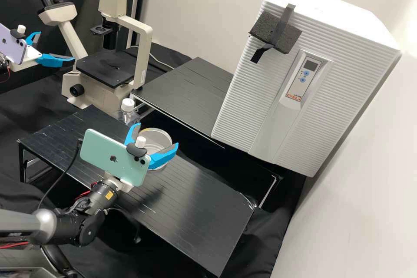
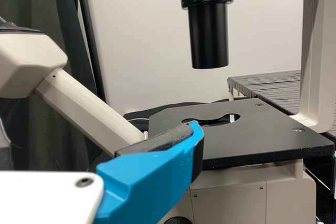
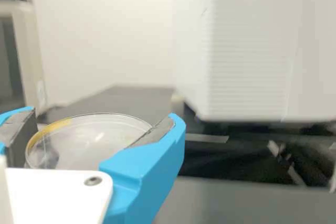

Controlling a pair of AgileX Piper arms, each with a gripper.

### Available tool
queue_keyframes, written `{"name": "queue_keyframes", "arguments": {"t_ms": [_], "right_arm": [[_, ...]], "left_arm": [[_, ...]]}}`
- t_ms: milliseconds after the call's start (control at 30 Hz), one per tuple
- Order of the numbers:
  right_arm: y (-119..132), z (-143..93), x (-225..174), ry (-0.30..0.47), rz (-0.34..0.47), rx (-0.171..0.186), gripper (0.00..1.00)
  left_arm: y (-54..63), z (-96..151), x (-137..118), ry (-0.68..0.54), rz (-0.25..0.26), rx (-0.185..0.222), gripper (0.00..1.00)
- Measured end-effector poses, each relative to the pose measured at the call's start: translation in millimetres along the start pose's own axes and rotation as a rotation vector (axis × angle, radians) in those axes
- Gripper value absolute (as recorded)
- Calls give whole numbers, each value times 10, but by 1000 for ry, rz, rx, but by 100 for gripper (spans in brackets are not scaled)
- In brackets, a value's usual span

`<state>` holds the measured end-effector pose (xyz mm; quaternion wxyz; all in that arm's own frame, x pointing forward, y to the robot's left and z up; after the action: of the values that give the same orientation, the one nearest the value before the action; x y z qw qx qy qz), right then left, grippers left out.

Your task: Open the petri dish lid.

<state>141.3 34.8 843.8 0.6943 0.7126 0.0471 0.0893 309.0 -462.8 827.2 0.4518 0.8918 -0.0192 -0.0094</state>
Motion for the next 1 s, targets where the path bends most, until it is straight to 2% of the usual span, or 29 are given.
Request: {"name": "queue_keyframes", "arguments": {"t_ms": [100, 267, 367, 467, 633, 867, 1000], "right_arm": [[125, 130, -54, -29, 46, -14, 0], [207, 364, -88, -158, 92, 32, 0], [206, 452, -87, -198, 90, 65, 0], [196, 517, -80, -226, 85, 82, 0], [226, 583, -68, -267, 135, 63, 0], [244, 582, -15, -329, 226, 13, 0], [204, 560, 26, -351, 232, -15, 0]], "left_arm": [[0, 0, 0, 0, 0, 0, 100], [0, 0, 0, 0, 0, 0, 100], [0, 0, 0, 0, 0, 0, 100], [0, 0, 0, 0, 0, 0, 100], [0, 0, 0, 0, 0, 0, 100], [0, 0, 0, 0, 0, 0, 100], [0, 0, 0, 0, 0, 0, 100]]}}
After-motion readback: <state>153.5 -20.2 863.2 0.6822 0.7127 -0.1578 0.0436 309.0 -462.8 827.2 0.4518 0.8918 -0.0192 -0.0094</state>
